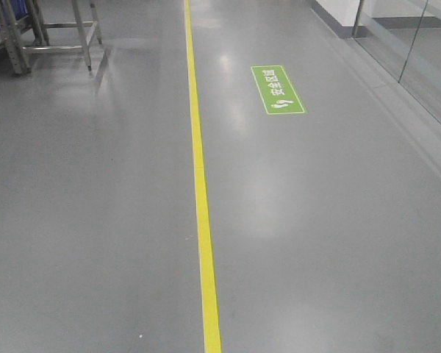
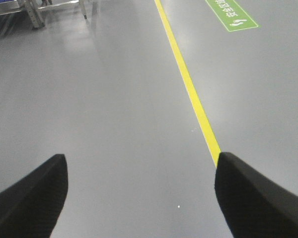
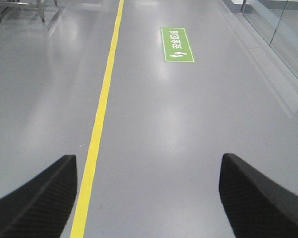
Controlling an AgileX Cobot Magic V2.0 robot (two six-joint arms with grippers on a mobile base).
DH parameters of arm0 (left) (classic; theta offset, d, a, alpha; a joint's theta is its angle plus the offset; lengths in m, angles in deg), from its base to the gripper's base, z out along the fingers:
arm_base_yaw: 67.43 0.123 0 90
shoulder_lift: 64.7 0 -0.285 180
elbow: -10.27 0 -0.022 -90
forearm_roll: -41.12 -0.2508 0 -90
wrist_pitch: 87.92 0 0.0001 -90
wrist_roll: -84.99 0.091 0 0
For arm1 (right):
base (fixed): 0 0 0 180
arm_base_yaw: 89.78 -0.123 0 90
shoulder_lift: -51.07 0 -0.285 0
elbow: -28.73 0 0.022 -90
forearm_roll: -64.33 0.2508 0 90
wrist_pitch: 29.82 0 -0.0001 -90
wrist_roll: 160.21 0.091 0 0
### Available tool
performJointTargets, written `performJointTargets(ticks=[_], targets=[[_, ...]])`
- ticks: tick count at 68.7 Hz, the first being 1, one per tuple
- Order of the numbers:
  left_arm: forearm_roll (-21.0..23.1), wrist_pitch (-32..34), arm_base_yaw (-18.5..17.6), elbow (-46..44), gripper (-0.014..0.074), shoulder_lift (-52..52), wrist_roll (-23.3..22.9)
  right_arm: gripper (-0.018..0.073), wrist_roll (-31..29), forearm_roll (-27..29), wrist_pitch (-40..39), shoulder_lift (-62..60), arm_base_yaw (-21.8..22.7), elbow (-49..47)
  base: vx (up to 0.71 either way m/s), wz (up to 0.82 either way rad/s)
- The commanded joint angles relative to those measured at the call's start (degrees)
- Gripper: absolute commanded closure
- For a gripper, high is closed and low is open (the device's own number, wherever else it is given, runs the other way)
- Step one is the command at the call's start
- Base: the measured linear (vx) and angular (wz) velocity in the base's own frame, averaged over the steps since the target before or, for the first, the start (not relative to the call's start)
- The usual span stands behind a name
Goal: Move and align brake pads A on conveyor
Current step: 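Drive the base along the yellow floor line with empty grippers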
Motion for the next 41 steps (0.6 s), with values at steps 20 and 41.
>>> performJointTargets(ticks=[20,41], targets=[[0.13,3.54,-0.19,-1.44,0.001,-0.4,-0.25,-0.0009,-0.2,0.02,-3.99,0.31,0.13,-1.63,0.23,-0.08],[0.13,3.54,-0.19,-1.44,0.001,-0.4,-0.25,-0.0009,-0.2,0.02,-3.99,0.31,0.13,-1.63,0.38,0.05]])
